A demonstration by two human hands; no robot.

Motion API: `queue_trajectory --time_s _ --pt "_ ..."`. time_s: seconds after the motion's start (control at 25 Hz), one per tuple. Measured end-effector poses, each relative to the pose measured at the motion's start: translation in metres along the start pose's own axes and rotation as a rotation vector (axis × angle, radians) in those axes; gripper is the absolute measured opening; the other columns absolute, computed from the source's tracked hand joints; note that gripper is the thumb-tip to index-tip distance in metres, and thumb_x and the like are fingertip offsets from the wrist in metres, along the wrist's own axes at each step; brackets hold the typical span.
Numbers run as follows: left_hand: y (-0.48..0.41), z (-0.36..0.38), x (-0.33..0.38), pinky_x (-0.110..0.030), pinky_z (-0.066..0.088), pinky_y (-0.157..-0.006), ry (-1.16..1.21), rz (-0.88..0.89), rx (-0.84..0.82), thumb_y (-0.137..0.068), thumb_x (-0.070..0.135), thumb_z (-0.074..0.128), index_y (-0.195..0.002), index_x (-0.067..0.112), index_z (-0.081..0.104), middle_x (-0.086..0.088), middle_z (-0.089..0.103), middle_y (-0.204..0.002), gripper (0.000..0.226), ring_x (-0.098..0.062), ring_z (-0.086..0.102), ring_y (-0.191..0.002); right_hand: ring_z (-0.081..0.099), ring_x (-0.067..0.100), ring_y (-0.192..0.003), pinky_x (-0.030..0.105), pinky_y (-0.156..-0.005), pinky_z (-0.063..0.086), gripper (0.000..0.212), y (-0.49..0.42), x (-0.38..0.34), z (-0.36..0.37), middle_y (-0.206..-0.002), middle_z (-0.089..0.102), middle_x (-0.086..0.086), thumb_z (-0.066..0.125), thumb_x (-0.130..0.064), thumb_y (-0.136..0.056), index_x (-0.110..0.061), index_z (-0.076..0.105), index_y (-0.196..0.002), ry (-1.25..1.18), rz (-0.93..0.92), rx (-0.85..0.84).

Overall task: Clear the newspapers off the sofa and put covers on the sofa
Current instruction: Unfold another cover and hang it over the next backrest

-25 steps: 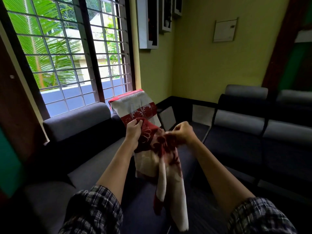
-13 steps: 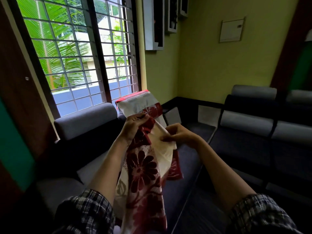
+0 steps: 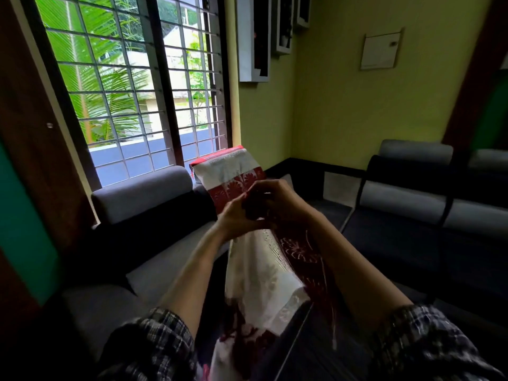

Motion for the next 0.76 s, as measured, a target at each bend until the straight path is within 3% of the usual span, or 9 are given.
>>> queue_trajectory --time_s 0.08,0.2,0.32,0.4,0.44,0.52,0.6,0.68,0.76 --pt "0.0 0.01 0.006 -0.033 0.049 -0.073 0.16 -0.051 0.055 -0.073 0.004 0.074 -0.093 0.001 0.064 -0.014 0.062 -0.087 0.023 -0.019 0.06 -0.08 0.063 0.013 -0.08 0.025 -0.074 0.054 0.015 -0.003 -0.008 -0.012 -0.09 0.066 0.003 0.071 -0.008 -0.078 -0.003 0.067 -0.091 0.075 -0.015 0.154" --pt "0.0 0.004 0.006 -0.03 0.053 -0.078 0.368 -0.151 0.196 -0.085 0.0 0.06 -0.098 -0.004 0.065 -0.013 0.065 -0.086 0.015 -0.022 0.063 -0.081 0.063 0.009 -0.077 0.017 -0.065 0.052 0.035 0.016 0.022 -0.031 -0.09 0.065 -0.002 0.079 -0.026 -0.072 -0.007 0.063 -0.097 -0.132 0.234 0.309" --pt "-0.002 -0.001 0.015 -0.03 0.051 -0.084 0.473 -0.203 0.274 -0.089 -0.002 0.05 -0.088 0.009 0.063 -0.007 0.063 -0.083 0.017 -0.018 0.062 -0.081 0.065 0.021 -0.09 0.023 -0.072 0.053 0.044 0.047 0.056 -0.003 -0.096 0.067 0.004 0.075 -0.036 -0.072 -0.01 0.063 -0.105 -0.438 0.467 0.005" --pt "-0.003 0.0 0.024 -0.024 0.05 -0.081 0.462 -0.203 0.306 -0.09 0.002 0.051 -0.082 0.015 0.06 -0.003 0.062 -0.081 0.018 -0.012 0.061 -0.079 0.067 0.018 -0.086 0.028 -0.076 0.053 0.025 0.066 0.076 0.026 -0.091 0.069 0.001 0.076 -0.027 -0.075 -0.017 0.065 -0.095 -0.384 0.527 -0.217" --pt "-0.004 0.0 0.026 -0.021 0.05 -0.078 0.469 -0.198 0.314 -0.09 0.004 0.052 -0.081 0.016 0.059 -0.002 0.062 -0.081 0.017 -0.011 0.061 -0.078 0.066 0.012 -0.079 0.028 -0.075 0.053 0.013 0.073 0.085 0.035 -0.083 0.068 -0.002 0.075 -0.019 -0.077 -0.02 0.065 -0.085 -0.31 0.536 -0.236" --pt "-0.005 -0.003 0.021 -0.021 0.052 -0.077 0.495 -0.193 0.371 -0.09 0.007 0.054 -0.083 0.016 0.059 -0.002 0.063 -0.082 0.013 -0.013 0.062 -0.08 0.06 -0.002 -0.059 0.022 -0.064 0.051 0.015 0.081 0.1 0.034 -0.065 0.063 -0.008 0.067 -0.005 -0.082 -0.013 0.062 -0.07 -0.3 0.571 -0.088" --pt "-0.002 -0.012 0.007 -0.029 0.052 -0.083 0.423 -0.238 0.523 -0.088 0.008 0.059 -0.092 0.011 0.062 -0.009 0.067 -0.09 0.007 -0.024 0.065 -0.09 0.054 -0.006 -0.048 0.017 -0.054 0.047 0.015 0.084 0.107 0.015 -0.058 0.059 -0.006 0.061 0.002 -0.085 0.002 0.064 -0.071 -0.366 0.606 0.149" --pt "0.005 -0.019 -0.003 -0.031 0.046 -0.09 0.15 -0.291 0.63 -0.08 0.009 0.068 -0.114 0.006 0.057 -0.017 0.062 -0.113 0.036 -0.03 0.058 -0.109 0.051 -0.003 -0.05 0.024 -0.053 0.043 0.019 0.08 0.107 -0.01 -0.059 0.056 0.004 0.057 0.005 -0.085 0.0 0.063 -0.068 -0.286 0.595 0.372" --pt "0.008 -0.012 0.005 -0.035 0.038 -0.097 -0.117 -0.178 0.556 -0.068 0.019 0.08 -0.13 0.011 0.043 -0.018 0.042 -0.134 0.073 -0.028 0.04 -0.125 0.054 0.012 -0.059 0.029 -0.057 0.041 0.017 0.067 0.099 -0.027 -0.065 0.061 0.013 0.058 -0.004 -0.084 0.0 0.064 -0.069 -0.085 0.562 0.434"
Point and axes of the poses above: each hand's wrist, its own y-axis away from the middle knuckle, its own z-axis out of the palm, x = y × z, the point moved 5 cm from there along -y, towards the middle knuckle
